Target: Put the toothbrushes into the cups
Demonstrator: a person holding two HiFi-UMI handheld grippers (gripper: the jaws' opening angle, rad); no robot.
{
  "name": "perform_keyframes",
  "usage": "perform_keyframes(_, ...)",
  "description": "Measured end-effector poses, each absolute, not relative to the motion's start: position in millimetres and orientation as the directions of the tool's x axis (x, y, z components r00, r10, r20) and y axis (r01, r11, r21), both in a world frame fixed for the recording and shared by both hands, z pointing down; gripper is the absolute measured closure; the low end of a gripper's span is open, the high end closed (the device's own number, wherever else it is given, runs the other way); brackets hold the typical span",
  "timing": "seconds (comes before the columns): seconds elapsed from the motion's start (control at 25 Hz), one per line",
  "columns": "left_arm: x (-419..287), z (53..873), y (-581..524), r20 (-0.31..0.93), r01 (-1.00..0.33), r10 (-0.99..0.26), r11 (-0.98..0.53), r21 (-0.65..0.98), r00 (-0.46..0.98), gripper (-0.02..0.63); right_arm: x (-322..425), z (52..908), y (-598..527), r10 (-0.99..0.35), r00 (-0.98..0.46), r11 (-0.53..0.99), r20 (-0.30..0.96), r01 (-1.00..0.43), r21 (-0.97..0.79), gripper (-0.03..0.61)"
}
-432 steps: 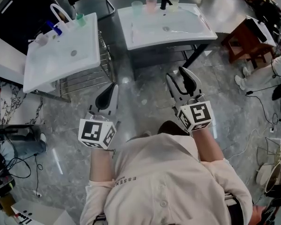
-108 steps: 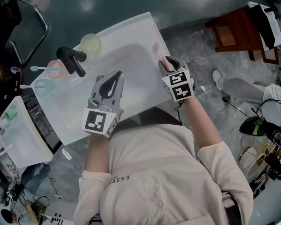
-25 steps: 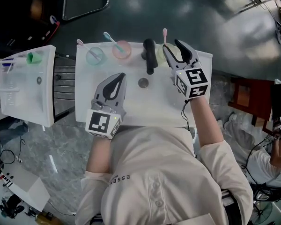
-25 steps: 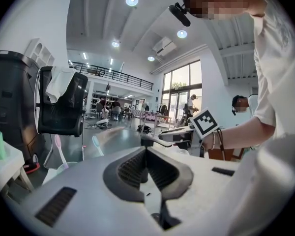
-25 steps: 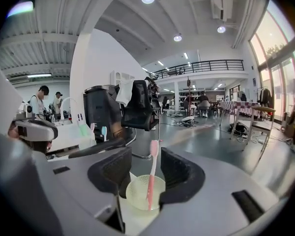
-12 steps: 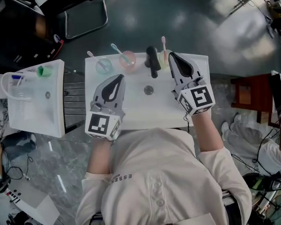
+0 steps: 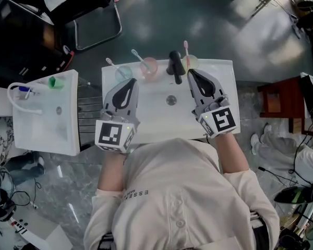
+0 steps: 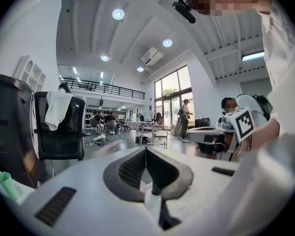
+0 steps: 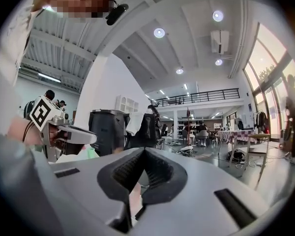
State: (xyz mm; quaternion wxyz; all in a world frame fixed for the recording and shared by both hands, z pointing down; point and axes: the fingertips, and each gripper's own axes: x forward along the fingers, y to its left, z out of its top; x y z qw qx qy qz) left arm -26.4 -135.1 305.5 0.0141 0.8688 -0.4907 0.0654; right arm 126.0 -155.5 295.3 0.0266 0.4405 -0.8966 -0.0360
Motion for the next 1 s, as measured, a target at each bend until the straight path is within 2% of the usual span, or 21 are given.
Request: perform_keyframes(1.0, -36.4, 300.4, -136.8, 0.121, -0.85, -0.848, -0.524, -0.042, 0.517, 0.611, 100.8, 302.0, -156.2, -0.794, -0.606, 0.608, 0.049, -0.792, 0.053, 0.566)
